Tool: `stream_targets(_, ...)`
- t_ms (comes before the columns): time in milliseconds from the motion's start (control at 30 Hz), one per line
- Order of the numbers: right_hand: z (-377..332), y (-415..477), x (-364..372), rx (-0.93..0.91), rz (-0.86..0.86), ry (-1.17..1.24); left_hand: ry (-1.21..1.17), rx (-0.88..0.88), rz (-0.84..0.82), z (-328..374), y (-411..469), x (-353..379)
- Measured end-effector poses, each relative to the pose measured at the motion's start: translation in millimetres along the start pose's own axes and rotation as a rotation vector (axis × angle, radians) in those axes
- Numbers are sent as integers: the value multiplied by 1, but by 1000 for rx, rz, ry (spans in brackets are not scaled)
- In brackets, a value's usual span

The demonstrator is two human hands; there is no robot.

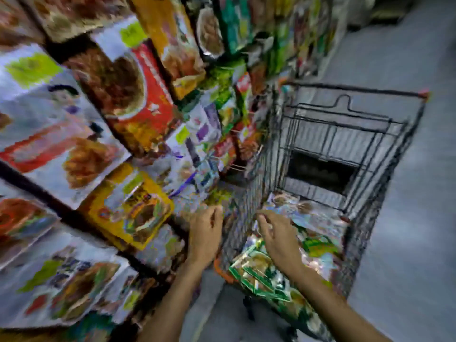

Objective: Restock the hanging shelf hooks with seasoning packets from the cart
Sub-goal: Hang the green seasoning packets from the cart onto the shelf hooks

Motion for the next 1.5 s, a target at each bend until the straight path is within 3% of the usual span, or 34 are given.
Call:
stream_targets(200,117,-47,31,494,26,-49,204,33,-236,-60,45,99)
stream_targets(367,188,-84,78,780,14,-77,340,6,-255,-112,68,142)
stream_targets(567,248,-99,143,1012,-28,-20,381,-104,-349,-168,86,173)
stream_targets(700,273,-90,172,1151,-3,-59,352,-77,-361,-183,84,182)
stream_targets(800,283,-80,188,1230,-78,-137,339,-66,-386,-192,82,183)
stream_targets(900,288,-77,194,1368,70,-74,341,-77,-398,-200,83,185)
stream_targets(1100,283,-82,183,1317,229,-36,294,-47,-436,-198,85,178)
stream_targets(1167,272,-82,170,1251,333,-1,261,1,-375,-188,85,167)
stream_targets(1300,233,-80,136,1083,476,325,157,232,-215,-149,81,158)
stream_targets(1367,210,-77,122,996,442,508,46,129,-396,-135,79,170)
stream_targets(1500,181,-71,115,905,313,781,-225,-342,-945,-124,69,201)
Point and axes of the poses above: each hand's wrist, its own y-axis towards the middle knuckle, its own x-axis out of the palm, z = x × y, the point moved 3 cm from there along y, towards the middle knuckle, and after that the axes turned 9 degrees about -x, right-handed, at the moved point
